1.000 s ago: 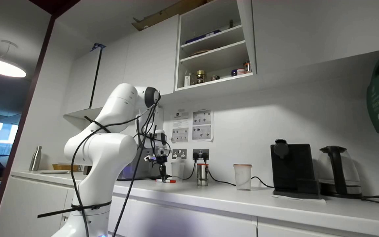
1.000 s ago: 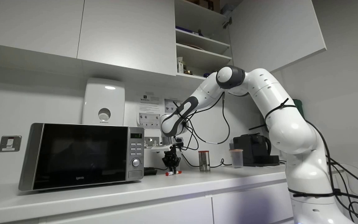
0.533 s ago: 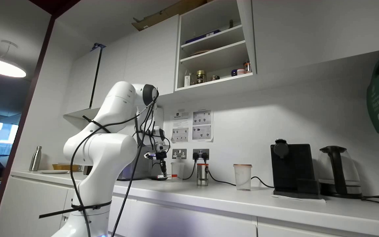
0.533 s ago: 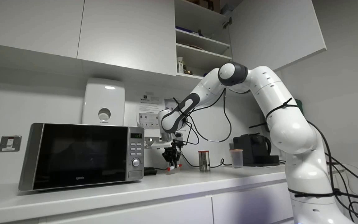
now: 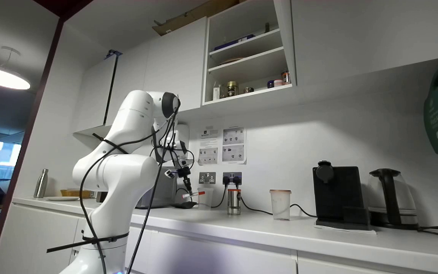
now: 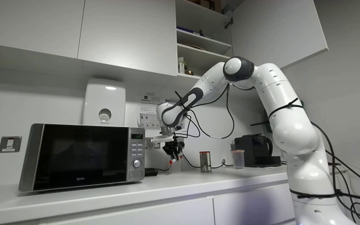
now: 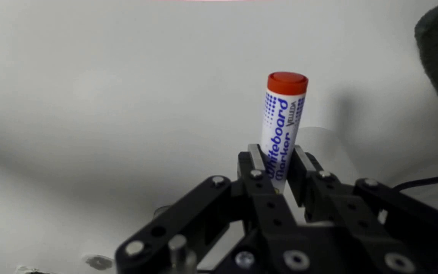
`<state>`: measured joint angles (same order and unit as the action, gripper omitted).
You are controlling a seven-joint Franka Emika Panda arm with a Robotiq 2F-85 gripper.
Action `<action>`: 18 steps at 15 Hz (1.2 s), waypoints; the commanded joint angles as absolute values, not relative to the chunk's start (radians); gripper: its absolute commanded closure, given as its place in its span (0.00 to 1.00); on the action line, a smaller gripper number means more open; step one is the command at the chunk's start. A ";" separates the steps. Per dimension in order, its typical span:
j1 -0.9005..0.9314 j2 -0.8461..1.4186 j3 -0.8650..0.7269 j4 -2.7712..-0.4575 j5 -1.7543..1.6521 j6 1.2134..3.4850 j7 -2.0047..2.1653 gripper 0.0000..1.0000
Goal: Put the marker inside the cup
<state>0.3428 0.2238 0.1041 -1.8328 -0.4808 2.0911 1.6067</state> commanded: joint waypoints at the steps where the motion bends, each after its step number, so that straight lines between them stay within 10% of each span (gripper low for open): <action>1: 0.353 0.195 0.119 -1.813 -0.557 2.010 1.620 0.95; 18: 0.343 0.215 0.155 -1.728 -0.755 1.896 1.530 0.95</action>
